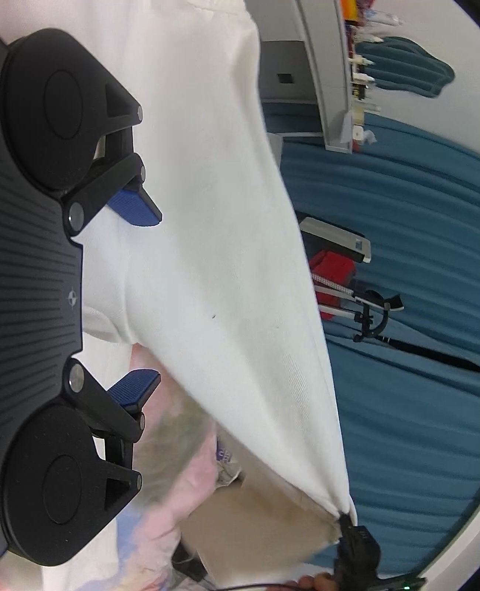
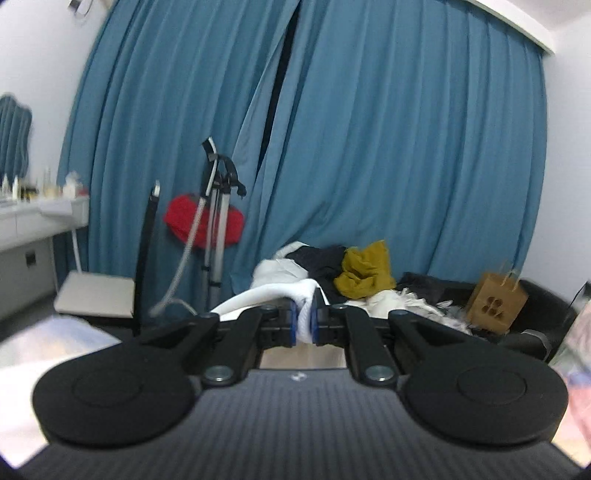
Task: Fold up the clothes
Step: 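Lay the lifted fabric over the sweatpants and open the right gripper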
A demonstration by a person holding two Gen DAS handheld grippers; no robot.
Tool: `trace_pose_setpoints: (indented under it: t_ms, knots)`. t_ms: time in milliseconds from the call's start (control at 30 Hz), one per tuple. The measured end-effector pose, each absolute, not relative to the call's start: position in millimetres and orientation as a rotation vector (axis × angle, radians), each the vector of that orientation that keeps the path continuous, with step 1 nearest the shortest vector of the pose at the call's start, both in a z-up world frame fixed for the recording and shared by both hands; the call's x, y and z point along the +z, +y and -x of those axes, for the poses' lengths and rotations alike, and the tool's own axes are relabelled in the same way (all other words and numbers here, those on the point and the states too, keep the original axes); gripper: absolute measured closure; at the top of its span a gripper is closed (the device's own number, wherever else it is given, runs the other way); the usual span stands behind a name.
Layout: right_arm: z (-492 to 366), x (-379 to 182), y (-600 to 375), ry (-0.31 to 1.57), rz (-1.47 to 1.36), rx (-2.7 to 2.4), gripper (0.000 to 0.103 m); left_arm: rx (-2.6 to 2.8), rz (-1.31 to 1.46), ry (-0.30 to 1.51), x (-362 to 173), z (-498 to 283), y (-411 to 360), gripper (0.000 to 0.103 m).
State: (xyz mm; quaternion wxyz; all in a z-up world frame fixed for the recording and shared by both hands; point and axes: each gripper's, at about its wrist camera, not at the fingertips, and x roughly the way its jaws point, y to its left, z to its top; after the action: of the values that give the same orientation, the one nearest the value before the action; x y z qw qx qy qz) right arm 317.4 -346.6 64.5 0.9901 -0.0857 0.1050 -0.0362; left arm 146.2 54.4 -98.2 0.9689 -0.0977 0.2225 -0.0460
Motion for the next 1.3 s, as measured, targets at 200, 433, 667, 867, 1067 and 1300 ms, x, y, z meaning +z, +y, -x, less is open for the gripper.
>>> trace_pose_setpoints:
  t_ms: [200, 433, 667, 867, 1067, 1300]
  knots:
    - [-293, -21, -381, 0.422, -0.002, -0.109, 0.092, -0.142, 0.177, 0.478, -107, -149, 45, 0.016]
    - [-209, -133, -391, 0.558, -0.322, -0.114, 0.089, -0.206, 0.153, 0.490, -120, -145, 34, 0.016]
    - [-122, -162, -392, 0.577, -0.634, -0.180, 0.064, -0.285, 0.123, 0.494, -130, -132, 18, 0.016]
    - [-104, -165, -415, 0.526, -0.724, -0.247, 0.054, -0.327, 0.104, 0.510, -125, -119, 2, 0.016]
    - [-99, -167, -444, 0.477, -0.773, -0.312, 0.054, -0.413, -0.025, 0.480, -113, -105, -43, 0.016]
    - [-90, -161, -481, 0.433, -0.791, -0.350, 0.054, -0.511, -0.133, 0.455, -108, -110, -112, 0.016]
